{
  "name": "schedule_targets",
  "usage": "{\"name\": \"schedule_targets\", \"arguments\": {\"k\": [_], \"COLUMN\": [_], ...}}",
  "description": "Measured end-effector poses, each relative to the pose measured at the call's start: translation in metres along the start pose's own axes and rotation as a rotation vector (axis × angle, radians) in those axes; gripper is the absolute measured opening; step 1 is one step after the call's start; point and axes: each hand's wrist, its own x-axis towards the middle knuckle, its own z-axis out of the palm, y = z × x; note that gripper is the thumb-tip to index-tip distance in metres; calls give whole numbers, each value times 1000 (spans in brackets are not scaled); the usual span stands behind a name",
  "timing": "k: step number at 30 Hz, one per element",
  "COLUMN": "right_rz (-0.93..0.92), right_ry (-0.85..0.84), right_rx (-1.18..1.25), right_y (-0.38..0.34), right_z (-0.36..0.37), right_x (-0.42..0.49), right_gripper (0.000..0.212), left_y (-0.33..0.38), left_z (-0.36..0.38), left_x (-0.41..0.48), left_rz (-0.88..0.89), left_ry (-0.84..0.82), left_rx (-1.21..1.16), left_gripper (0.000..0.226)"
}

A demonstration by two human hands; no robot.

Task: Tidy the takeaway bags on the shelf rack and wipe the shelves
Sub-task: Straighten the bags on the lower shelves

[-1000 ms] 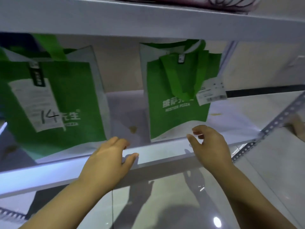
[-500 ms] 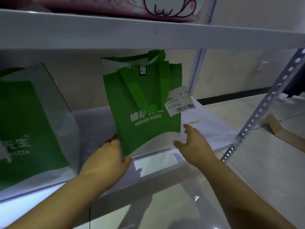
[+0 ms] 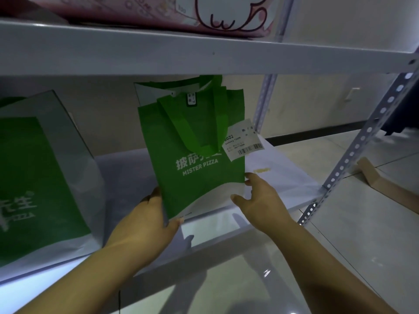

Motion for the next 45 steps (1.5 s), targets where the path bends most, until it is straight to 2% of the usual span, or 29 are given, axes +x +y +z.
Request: {"name": "schedule_targets", "arguments": {"k": [6, 15, 21, 32, 45], "right_rz": [24, -9, 14, 43, -24], "right_ry": [39, 52, 6, -69, 77], "right_rx": [-34, -158, -266, -328, -183], "right_y": [-10, -37, -79, -222, -377], "right_z": [-6, -35, -87, -264, -511], "right_x": [-17, -59, -82, -115, -148], "right_gripper": [51, 33, 33, 35, 35], "left_y": [-6, -1, 41, 166, 328], "left_z": [-13, -46, -98, -285, -539], "left_x": [-14, -34, -37, -53, -77], "left_rz": [62, 216, 261, 287, 313], "left_ry": [34, 54, -42, -185, -67], "left_rx": [81, 65, 19, -19, -119], "left_gripper": [54, 48, 42, 31, 21]}}
